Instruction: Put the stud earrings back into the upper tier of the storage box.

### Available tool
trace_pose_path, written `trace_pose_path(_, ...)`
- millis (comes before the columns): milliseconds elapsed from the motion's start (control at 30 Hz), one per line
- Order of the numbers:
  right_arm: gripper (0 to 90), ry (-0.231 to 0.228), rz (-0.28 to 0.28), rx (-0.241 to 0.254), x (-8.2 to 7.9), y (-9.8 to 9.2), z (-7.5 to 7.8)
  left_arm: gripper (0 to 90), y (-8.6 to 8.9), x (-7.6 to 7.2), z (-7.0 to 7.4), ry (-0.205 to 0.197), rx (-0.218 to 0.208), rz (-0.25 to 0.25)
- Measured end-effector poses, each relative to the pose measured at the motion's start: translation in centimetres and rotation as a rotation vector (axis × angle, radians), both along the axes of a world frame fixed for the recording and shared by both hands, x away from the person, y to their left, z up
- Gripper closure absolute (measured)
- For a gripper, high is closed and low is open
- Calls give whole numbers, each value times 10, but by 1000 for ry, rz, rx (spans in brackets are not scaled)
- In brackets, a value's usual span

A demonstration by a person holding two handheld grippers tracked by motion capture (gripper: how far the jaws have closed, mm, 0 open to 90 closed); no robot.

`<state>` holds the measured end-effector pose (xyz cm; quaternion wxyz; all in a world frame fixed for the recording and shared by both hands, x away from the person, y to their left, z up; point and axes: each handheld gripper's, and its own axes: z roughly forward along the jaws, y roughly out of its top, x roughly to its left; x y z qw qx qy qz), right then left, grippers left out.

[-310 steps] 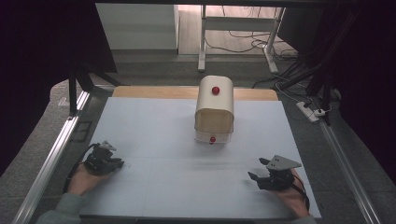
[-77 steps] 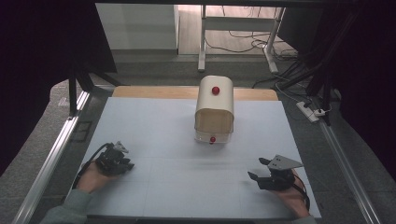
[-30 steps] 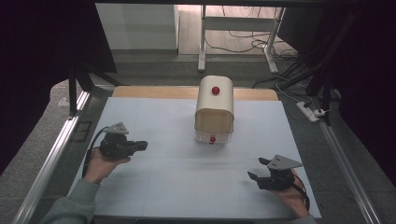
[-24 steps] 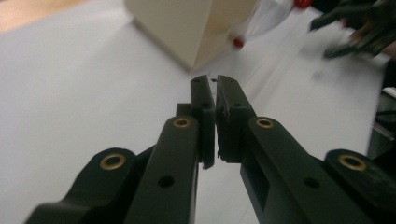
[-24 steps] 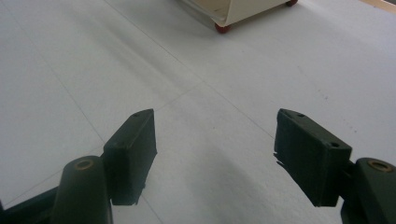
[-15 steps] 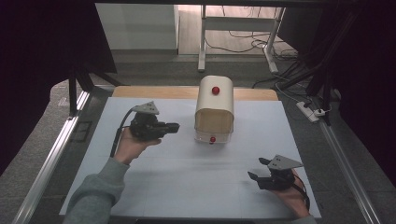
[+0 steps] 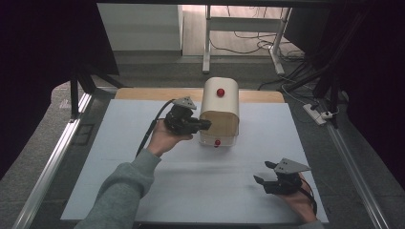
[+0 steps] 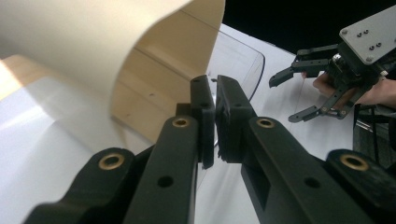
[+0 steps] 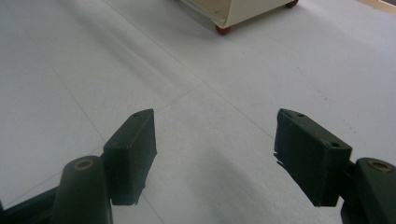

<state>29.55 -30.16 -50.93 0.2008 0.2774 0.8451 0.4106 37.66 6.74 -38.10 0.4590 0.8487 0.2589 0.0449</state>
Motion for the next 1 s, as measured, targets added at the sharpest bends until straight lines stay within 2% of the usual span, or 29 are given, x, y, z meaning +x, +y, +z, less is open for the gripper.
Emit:
trace_pose_path(167, 294, 0, 1, -2, 0, 0, 0, 847, -10, 3, -3, 4, 9, -10)
trace_pose_path(200, 295, -1, 0, -3, 0, 0, 0, 822, -12, 4, -4, 6, 8, -8)
trace_pose_path(300, 294, 4, 0, -2, 0, 0, 0, 659, -11, 4, -4, -4, 4, 5)
trace_pose_path(367, 294, 5, 1, -2, 0, 0, 0, 585, -10, 4, -4, -4, -18, 8)
trace_pose_path(500, 294, 4, -1, -1, 0, 0, 0, 506, -5, -3, 0, -28, -10, 11)
trace_pose_path(733, 294, -3, 0, -1, 0, 0, 1, 383, 28, -30, -4, -78, -5, 66)
trace_pose_path(1000, 294, -3, -3, -3, -1, 0, 1, 334, 74, -58, -14, -109, -27, 143)
